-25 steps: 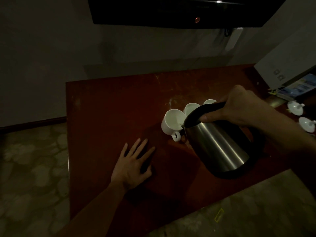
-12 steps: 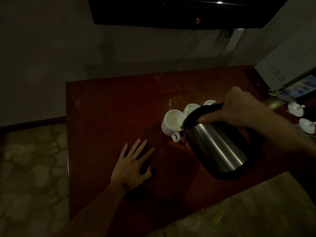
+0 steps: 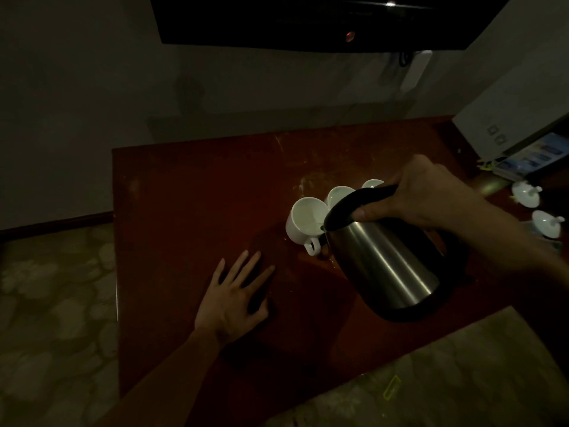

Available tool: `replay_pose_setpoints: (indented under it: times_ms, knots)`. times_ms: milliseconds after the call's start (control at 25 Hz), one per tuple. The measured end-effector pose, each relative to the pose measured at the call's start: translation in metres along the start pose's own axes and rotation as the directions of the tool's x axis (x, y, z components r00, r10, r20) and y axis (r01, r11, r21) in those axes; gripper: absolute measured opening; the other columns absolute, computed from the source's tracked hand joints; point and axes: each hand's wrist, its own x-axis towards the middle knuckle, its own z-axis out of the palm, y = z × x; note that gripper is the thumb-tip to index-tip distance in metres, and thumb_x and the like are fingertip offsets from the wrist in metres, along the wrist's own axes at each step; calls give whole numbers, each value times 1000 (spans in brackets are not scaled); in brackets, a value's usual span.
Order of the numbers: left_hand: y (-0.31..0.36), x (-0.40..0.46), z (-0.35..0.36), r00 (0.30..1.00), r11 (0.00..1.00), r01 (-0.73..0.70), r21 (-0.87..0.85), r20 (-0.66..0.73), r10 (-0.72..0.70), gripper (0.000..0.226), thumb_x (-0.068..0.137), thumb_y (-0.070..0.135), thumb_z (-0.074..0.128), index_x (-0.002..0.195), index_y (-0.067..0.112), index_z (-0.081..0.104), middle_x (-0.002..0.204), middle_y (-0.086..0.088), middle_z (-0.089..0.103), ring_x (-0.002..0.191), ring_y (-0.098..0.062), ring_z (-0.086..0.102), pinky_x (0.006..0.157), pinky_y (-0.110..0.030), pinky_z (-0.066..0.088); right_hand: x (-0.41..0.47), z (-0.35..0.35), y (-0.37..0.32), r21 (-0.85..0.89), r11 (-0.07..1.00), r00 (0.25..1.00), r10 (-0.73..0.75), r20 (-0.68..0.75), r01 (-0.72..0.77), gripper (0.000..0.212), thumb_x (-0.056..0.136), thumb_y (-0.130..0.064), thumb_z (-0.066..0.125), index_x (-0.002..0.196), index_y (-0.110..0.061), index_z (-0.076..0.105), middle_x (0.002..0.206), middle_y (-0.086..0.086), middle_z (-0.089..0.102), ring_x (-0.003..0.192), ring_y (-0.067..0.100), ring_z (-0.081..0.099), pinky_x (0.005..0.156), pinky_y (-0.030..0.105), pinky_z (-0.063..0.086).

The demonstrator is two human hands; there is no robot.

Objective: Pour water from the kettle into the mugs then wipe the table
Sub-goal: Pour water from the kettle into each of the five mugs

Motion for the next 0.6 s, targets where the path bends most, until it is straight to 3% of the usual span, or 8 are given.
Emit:
replay_pose_setpoints:
  times_ms: [160,440,600]
  knots:
    - [0,0,1,1000,1000,2,-3,-29,-2,68,97,67,20,157,45,2,167,5,-12,151,-16,-22,120,-53,-11,1,0,1,-12,1000,1000,0,4,0,64,52,-57,89,95,-11,78,76,2,71,69,16,70,58,28,53]
    - [0,0,1,999,1000,-2,15,-41,3,67,97,68,20,158,44,6,168,4,-8,152,-18,-19,120,-54,-8,-1,-1,-1,-25,1000,1000,-7,5,7,85,32,-69,76,93,-11,77,76,3,69,69,17,69,57,28,52]
    - [0,0,1,1000,1000,-9,2,-25,9,68,97,68,19,158,44,3,167,4,-12,152,-18,-21,120,-54,-11,1,0,-1,-30,1000,1000,-1,0,1,81,38,-65,83,98,-11,76,77,1,67,70,16,68,59,28,51]
